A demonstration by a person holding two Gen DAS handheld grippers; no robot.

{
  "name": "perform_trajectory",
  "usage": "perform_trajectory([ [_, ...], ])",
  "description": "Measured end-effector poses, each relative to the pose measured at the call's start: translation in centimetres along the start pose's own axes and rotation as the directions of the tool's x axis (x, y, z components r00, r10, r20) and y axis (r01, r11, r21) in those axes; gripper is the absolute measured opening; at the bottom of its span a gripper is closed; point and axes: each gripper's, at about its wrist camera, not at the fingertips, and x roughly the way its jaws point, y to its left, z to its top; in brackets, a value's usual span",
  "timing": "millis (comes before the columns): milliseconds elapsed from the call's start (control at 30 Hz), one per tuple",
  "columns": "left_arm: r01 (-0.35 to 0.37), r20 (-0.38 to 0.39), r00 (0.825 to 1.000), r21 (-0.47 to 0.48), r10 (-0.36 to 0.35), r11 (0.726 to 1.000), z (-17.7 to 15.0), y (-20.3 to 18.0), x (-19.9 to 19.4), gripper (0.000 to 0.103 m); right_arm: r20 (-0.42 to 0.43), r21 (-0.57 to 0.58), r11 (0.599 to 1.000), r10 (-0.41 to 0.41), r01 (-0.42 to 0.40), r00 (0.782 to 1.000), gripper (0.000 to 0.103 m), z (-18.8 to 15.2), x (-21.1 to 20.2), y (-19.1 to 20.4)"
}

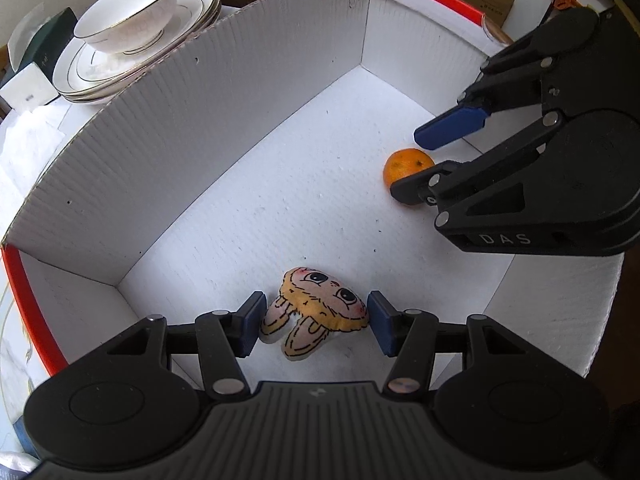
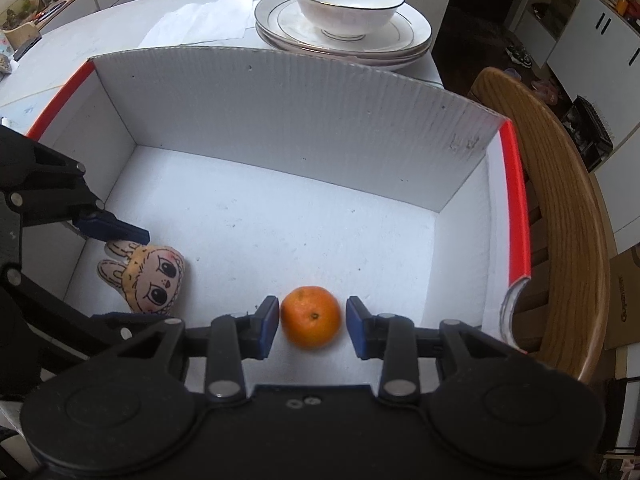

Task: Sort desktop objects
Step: 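Open the right tool to drop the orange while the left tool releases the plush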

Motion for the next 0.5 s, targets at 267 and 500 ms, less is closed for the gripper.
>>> perform_trajectory([
  [267,-0.003,-0.024,1.0,0.009,0.003,1.0,-0.1,-0.3,0.2,0.066,0.002,0.008,1.0,-0.007,0.007,1.0,0.051,-0.2,-0.2,0.1],
  [500,0.008,0.023,1.0,0.0,-0.008,1.0,-0.6,-0.2,-1.1,0.084,0.058,-0.012,1.0,0.029,-0.028,0.998,0.065,-0.6,-1.7,0.4],
])
